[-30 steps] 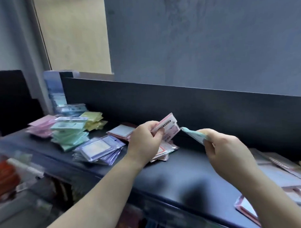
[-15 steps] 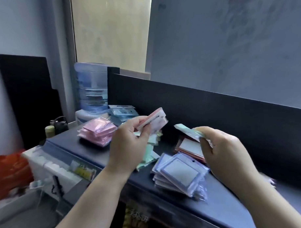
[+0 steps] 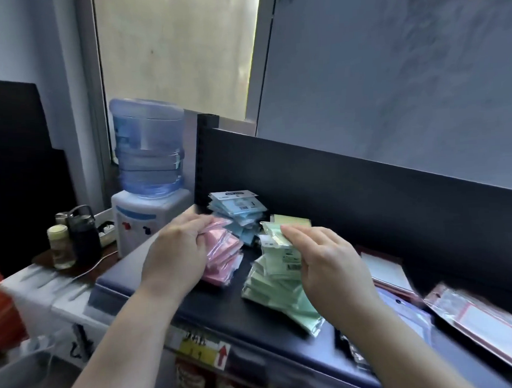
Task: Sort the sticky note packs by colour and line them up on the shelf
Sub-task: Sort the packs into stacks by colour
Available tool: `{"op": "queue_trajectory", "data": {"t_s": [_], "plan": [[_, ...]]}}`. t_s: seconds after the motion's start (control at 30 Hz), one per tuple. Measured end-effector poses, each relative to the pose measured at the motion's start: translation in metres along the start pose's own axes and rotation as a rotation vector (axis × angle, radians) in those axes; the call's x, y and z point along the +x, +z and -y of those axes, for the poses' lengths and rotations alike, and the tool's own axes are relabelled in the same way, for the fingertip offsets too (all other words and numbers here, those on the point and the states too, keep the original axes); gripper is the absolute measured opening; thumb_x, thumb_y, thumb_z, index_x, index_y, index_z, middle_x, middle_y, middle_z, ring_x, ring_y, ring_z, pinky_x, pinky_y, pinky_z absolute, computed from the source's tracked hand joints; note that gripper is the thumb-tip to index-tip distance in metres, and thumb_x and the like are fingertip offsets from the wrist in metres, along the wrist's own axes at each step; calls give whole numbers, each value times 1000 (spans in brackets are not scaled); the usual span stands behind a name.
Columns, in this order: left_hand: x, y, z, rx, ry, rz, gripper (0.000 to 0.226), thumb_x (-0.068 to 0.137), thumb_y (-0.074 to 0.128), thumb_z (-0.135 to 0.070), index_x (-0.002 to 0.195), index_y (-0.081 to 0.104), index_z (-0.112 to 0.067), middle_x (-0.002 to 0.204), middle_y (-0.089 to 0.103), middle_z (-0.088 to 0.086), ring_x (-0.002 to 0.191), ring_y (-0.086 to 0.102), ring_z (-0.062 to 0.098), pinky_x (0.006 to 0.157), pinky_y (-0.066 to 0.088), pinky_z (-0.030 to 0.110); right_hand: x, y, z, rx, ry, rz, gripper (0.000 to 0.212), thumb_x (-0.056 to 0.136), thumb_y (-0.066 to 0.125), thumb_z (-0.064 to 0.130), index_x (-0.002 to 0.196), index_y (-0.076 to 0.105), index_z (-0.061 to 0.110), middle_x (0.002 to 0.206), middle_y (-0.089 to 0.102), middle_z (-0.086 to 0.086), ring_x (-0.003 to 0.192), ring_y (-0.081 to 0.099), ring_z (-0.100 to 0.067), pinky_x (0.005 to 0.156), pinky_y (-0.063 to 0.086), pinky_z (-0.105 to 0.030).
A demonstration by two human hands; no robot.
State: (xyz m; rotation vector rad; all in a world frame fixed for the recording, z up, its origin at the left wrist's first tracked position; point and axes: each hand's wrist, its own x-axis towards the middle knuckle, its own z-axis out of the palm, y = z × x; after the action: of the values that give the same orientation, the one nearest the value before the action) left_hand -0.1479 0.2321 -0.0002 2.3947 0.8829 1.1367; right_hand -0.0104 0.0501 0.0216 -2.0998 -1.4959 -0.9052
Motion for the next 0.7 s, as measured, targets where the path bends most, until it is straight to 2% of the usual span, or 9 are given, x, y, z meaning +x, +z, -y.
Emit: {"op": "queue_trajectory", "data": {"t_s": [0.07,0.13,0.27,0.37,0.43,0.53,0.63,0.7], "plan": [[-1,3,8,73,-33,150,42,90,48,-10,127,60,-25,135,53,-8,123,48,17,105,39,32,-3,9,3,-62,2,105,44,73,57,15,115,67,20,107,70,3,94,67,-23,78,56,-34],[-1,2,11,102,-34,241,44,90,47,-16,132,55,-26,141,47,-7,129,43,17,108,36,37,-6,13,3,-100,4,164,35,82,53,32,112,67,24,106,69,4,94,66,-21,79,55,-33],[-3,-7,3,90,2,260,41,92,44,-27,131,56,-22,142,47,-3,130,41,21,111,30,40,-5,9,6,-75,43,247,49,88,39,54,114,67,24,112,67,4,101,63,-23,88,51,-36],[-1,-11,-15,28,57,210,42,91,44,-30,128,59,-18,136,53,0,125,47,23,106,35,40,-6,5,7,-36,71,272,52,87,37,56,115,66,22,114,66,2,104,62,-25,92,48,-38],[2,-8,-29,-34,114,204,48,83,44,-33,122,63,-13,127,60,5,118,53,28,103,39,41,-9,-2,2,-56,98,245,51,87,38,55,112,67,21,111,67,0,101,63,-25,89,49,-37],[4,3,-58,-60,197,238,49,79,46,-33,118,65,-10,120,63,7,111,58,30,98,41,40,-19,-17,-14,-48,176,241,50,87,43,53,112,68,18,111,68,-4,101,63,-28,88,50,-38],[-2,18,-97,-99,292,282,49,79,46,-34,118,65,-10,119,63,6,110,58,29,96,42,39,-37,-40,-37,-47,281,252,46,85,52,48,114,68,16,113,67,-7,104,62,-30,90,47,-40],[-10,30,-124,-114,367,328,48,80,45,-33,117,66,-11,119,64,3,109,59,27,94,43,38,-54,-56,-55,-83,329,246,44,85,51,46,111,68,15,109,69,-5,100,63,-30,87,49,-40]]}}
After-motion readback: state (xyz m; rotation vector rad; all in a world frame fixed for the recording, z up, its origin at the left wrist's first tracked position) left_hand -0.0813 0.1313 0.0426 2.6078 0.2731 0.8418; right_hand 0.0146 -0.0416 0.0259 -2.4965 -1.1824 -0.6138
